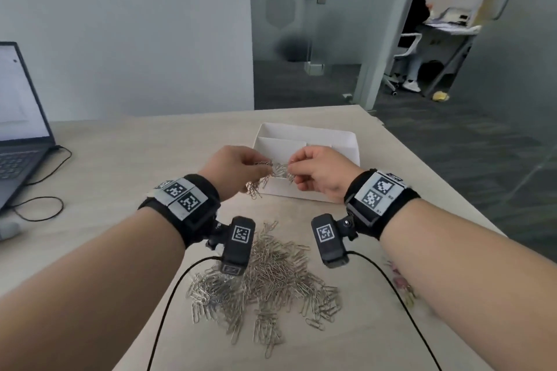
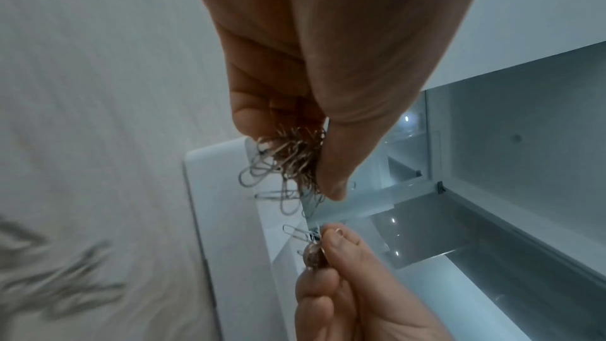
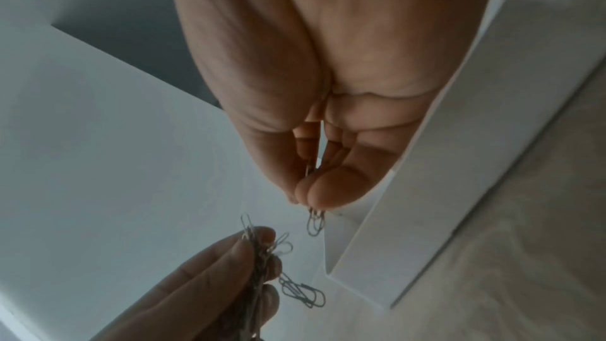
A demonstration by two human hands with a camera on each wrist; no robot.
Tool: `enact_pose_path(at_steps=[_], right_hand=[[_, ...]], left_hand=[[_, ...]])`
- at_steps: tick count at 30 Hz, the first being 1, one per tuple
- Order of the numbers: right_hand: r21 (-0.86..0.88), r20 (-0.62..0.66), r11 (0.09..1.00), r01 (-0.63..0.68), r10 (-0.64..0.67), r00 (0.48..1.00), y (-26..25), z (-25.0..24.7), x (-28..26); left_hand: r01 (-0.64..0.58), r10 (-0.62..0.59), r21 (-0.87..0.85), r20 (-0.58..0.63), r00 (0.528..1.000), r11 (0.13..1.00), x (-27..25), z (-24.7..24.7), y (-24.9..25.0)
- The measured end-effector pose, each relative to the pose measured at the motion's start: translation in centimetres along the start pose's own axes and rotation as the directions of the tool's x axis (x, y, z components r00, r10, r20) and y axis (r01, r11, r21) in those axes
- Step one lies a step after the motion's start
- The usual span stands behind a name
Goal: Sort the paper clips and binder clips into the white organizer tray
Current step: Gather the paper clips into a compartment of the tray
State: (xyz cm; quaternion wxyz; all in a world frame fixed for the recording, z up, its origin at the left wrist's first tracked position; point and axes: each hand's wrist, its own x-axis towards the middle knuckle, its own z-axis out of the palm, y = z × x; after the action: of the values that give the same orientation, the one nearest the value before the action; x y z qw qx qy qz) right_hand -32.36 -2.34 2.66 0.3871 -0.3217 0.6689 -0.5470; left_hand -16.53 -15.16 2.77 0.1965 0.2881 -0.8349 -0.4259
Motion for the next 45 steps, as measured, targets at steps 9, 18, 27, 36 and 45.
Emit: enact_pose_path(at_steps=[9,18,27,36,45], right_hand=[[-0.201,-0.206,0.978,0.057,-0.099,0.974,-0.2,1.0,4.4],[-0.337,-0.184,0.938,0.075,-0.144,0.972,1.1,-0.9,3.1],[-0.883,-0.032,0.469,0.026,-0.117,0.993,2.4,-3.6,-0.5],[-0.913,-0.020,0.407,0.028,-0.114,0.993,2.8,-0.8,-0.4],[-0.933,0.092,0.326,0.155,-0.201,0.975,2.3,4.7,-0.7]], left_hand=[[0.065,-0.073,-0.063,-0.130,0.989,0.996,6.1,1.5,0.6],[-0.028,0.045,0.267,-0.058,0.997,0.963,5.5,3.0,0.4],[-0.124,0.022,0.658,0.162,0.987,0.743,2.7,2.3,-1.2],[-0.102,0.011,0.746,0.126,0.992,0.658,-2.2,-0.5,-2.9],[-0.014,-0.058,0.737,0.072,0.996,0.675,-7.7,-4.1,-5.5]])
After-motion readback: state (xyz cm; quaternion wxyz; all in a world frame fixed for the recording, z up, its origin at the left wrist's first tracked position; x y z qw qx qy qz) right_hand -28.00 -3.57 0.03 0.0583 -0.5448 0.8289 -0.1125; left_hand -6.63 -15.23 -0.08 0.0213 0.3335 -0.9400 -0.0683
